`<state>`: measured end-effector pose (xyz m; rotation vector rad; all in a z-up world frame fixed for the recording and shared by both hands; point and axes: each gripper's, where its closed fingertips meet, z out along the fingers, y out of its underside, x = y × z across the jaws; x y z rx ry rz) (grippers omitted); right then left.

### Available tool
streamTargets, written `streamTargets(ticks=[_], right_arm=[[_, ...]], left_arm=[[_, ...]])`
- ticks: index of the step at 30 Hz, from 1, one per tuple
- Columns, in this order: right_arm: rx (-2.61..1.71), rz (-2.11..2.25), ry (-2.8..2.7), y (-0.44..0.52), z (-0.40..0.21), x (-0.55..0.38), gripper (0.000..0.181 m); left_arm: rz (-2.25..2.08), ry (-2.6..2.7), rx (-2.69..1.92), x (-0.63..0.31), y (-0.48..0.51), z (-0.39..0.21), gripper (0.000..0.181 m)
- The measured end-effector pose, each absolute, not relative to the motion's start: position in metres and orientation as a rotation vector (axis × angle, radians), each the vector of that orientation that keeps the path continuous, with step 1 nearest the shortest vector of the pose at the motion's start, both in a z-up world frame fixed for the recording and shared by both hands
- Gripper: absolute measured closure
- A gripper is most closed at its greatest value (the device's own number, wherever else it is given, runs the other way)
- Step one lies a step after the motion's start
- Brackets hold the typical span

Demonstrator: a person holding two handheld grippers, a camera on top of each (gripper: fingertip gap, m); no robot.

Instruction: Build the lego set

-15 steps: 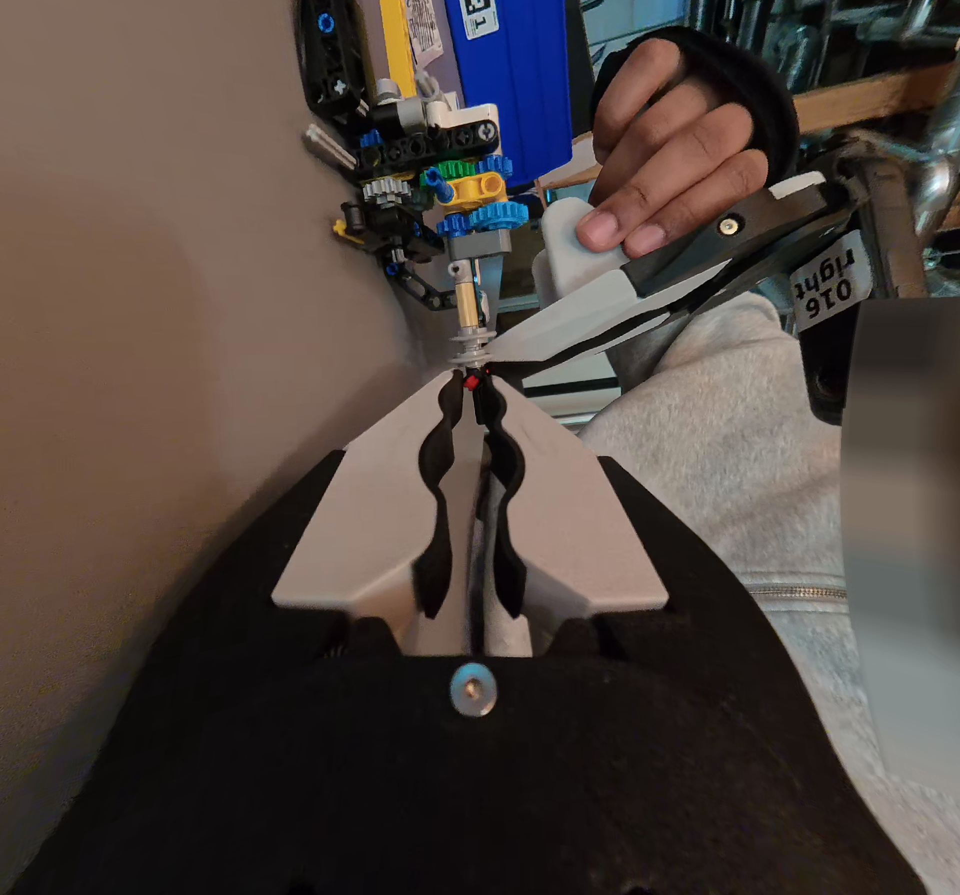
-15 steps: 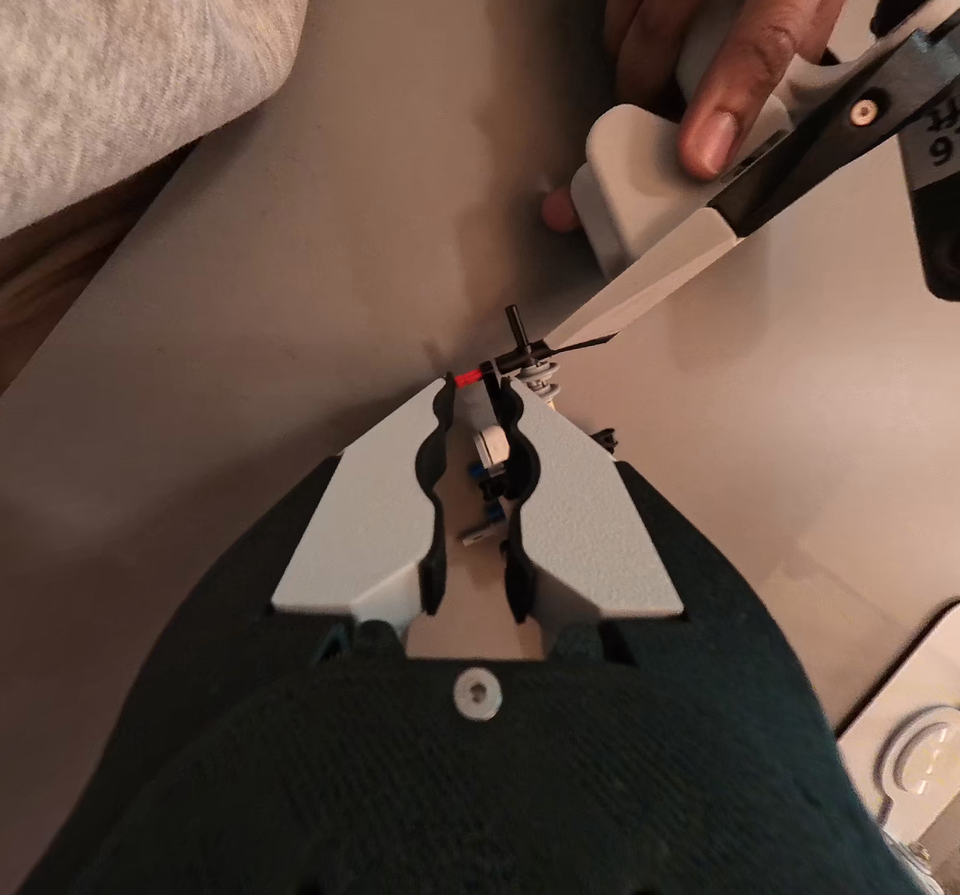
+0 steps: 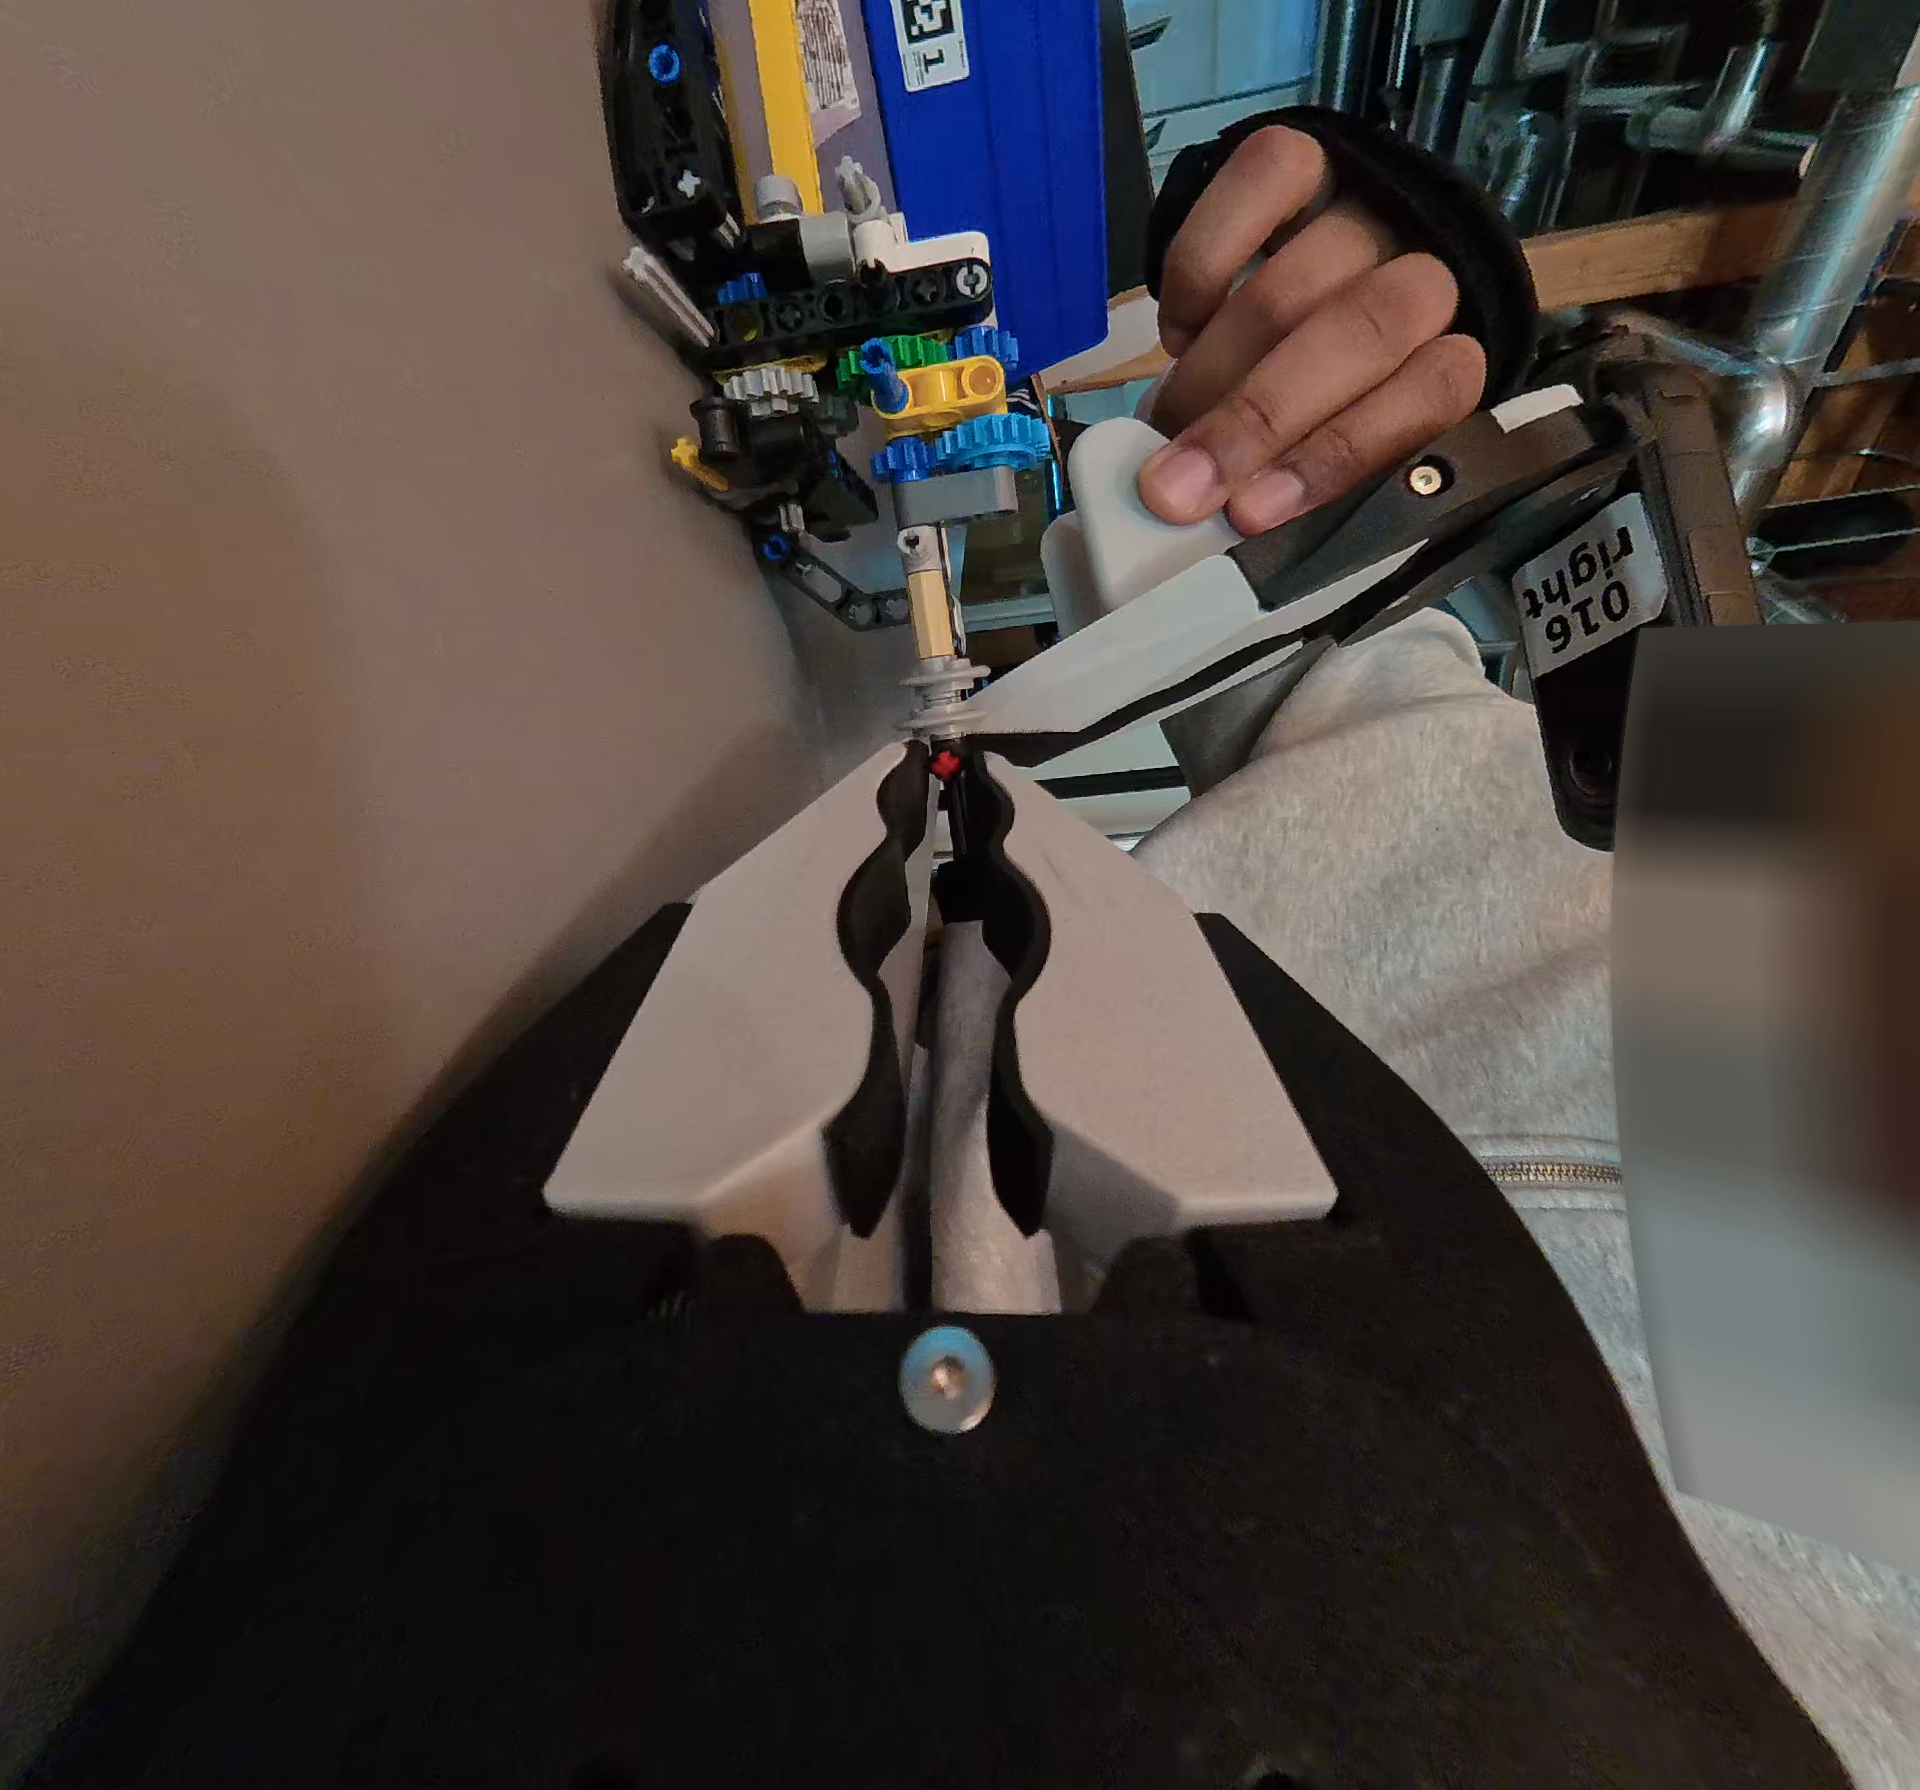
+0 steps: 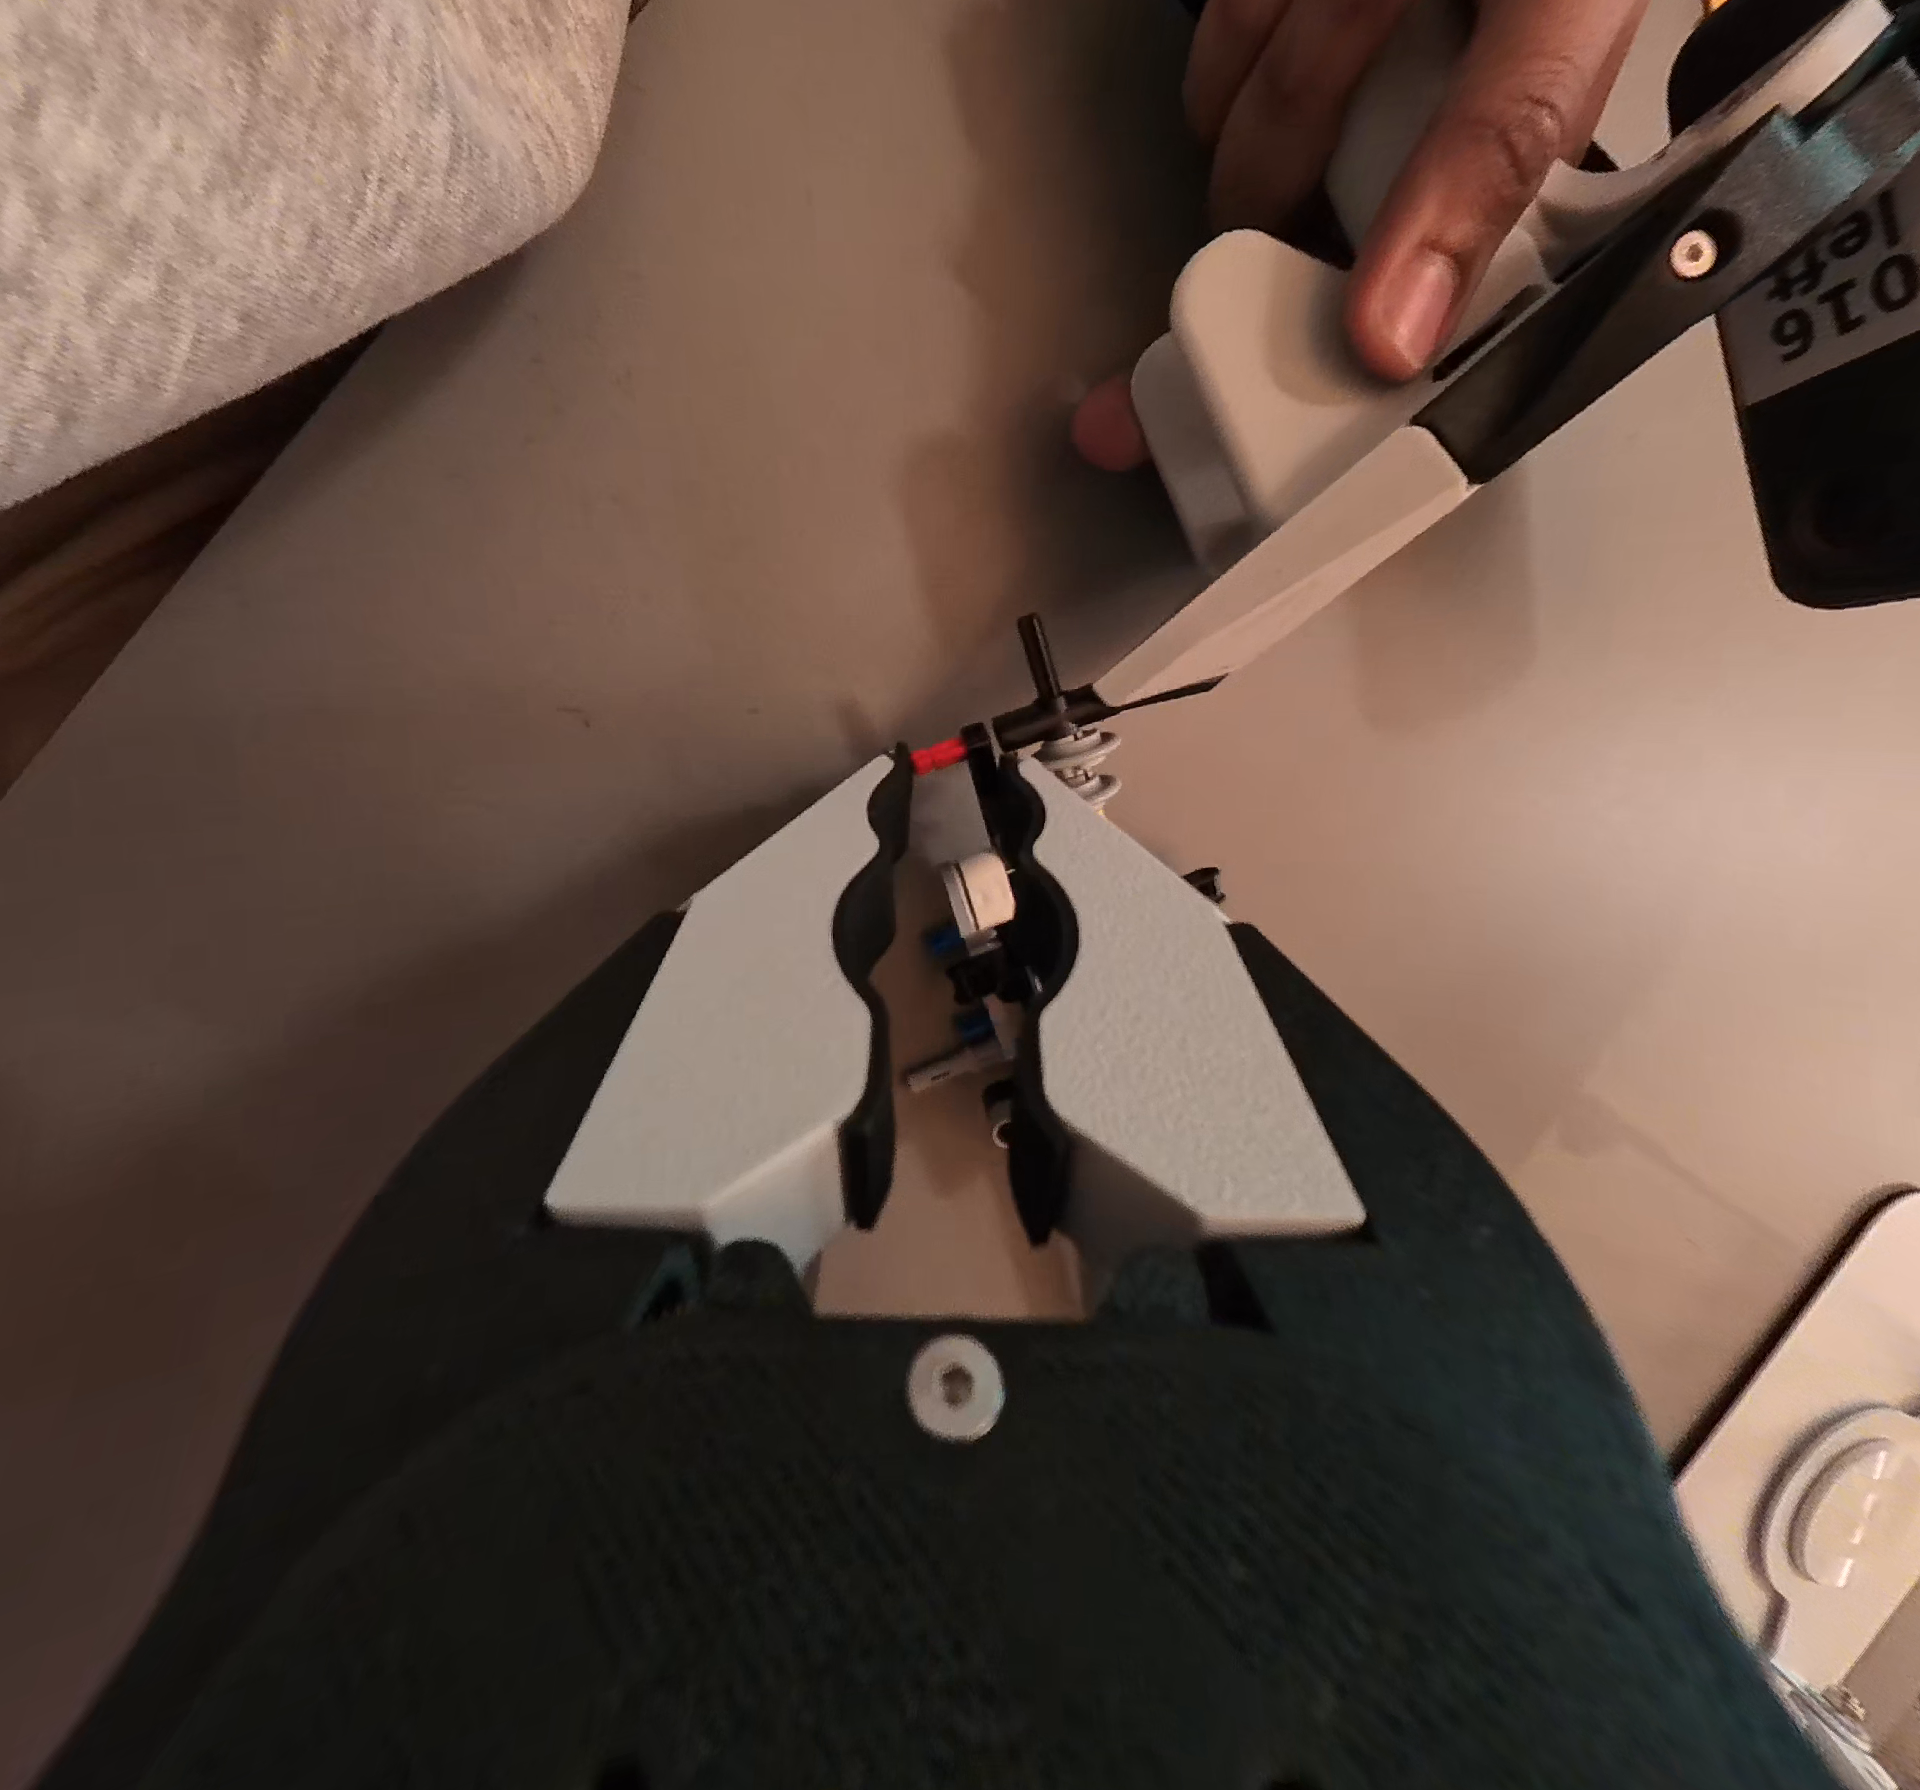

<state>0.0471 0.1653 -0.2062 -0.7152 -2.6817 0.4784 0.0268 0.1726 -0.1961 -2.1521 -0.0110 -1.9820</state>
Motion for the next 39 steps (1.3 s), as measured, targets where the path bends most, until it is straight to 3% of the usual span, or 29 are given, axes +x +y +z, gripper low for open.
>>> streamTargets(ticks=[39], right_arm=[[-0.687, 0.472, -2.664, 0.152, -0.195, 0.040, 0.168]], left_arm=[[-2.014, 0.005, -2.137, 0.028, 0.171, -0.193, 0.177]])
